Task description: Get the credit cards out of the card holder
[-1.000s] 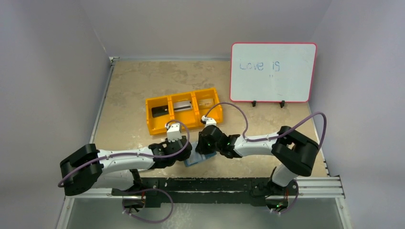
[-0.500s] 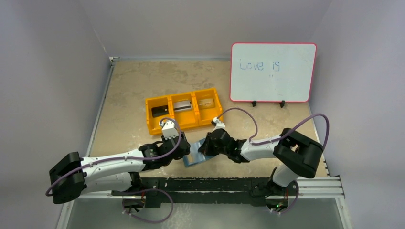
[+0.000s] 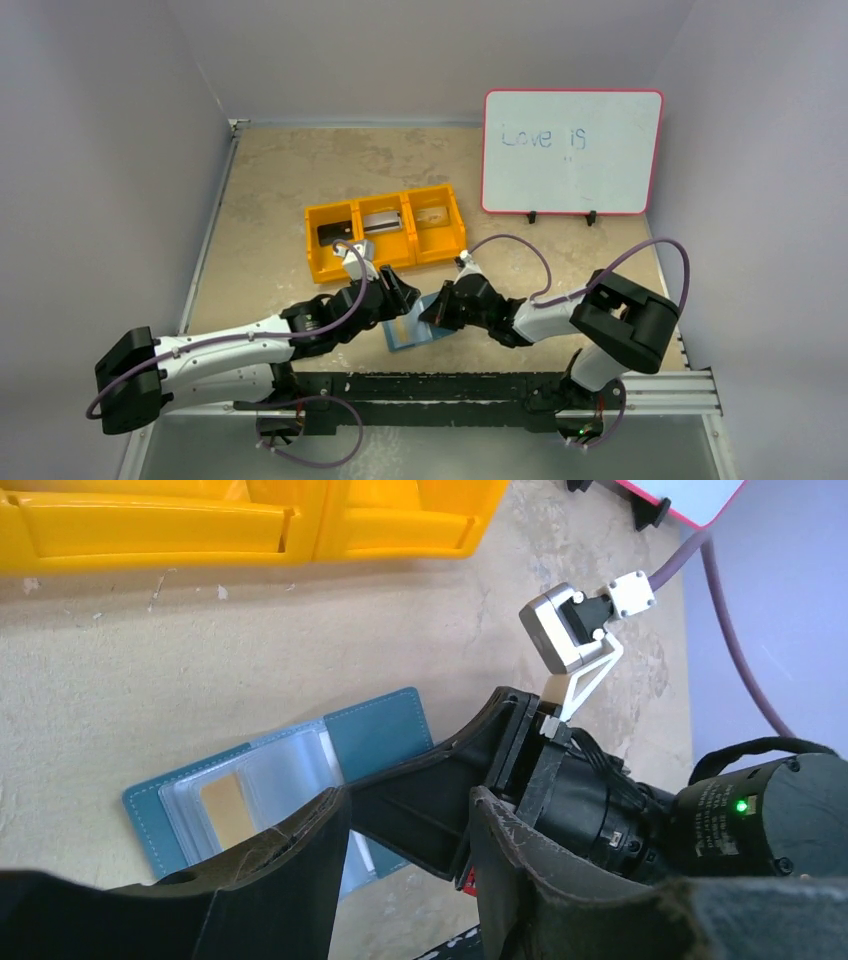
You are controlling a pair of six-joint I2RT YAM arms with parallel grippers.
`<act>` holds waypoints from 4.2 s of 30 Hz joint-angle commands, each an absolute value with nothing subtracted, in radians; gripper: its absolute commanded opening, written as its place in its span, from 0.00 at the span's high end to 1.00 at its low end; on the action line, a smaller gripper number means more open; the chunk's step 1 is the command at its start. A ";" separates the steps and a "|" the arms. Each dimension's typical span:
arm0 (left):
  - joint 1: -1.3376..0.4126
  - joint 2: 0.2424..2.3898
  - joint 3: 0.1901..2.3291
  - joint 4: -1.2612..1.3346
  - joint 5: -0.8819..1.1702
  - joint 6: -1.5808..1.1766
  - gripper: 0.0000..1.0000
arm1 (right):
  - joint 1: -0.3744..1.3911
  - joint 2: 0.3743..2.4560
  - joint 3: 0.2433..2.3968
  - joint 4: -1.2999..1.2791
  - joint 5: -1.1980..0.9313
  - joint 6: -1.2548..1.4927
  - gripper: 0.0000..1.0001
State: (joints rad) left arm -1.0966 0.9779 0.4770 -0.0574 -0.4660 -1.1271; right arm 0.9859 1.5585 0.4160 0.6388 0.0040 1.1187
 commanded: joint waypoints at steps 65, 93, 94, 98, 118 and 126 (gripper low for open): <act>-1.103 1.402 0.560 0.302 -0.269 -1.221 0.48 | 0.967 0.807 0.281 -0.058 0.405 1.312 0.53; -1.103 1.226 0.601 -0.102 -0.558 -1.210 0.42 | 0.966 0.972 0.272 0.495 0.011 1.034 0.79; -1.103 1.216 0.600 -0.139 -0.573 -1.210 0.42 | 0.967 1.001 0.292 0.498 0.000 1.020 0.78; -1.103 1.169 0.574 -0.216 -0.608 -1.226 0.42 | 0.965 1.118 0.346 0.513 -0.018 0.992 0.76; -1.105 1.266 0.512 -0.165 -0.466 -1.138 0.49 | 0.947 1.491 0.460 0.568 -0.127 1.000 0.74; -1.107 1.312 0.524 -0.161 -0.460 -1.114 0.56 | 0.920 1.517 0.400 0.655 -0.129 1.092 0.74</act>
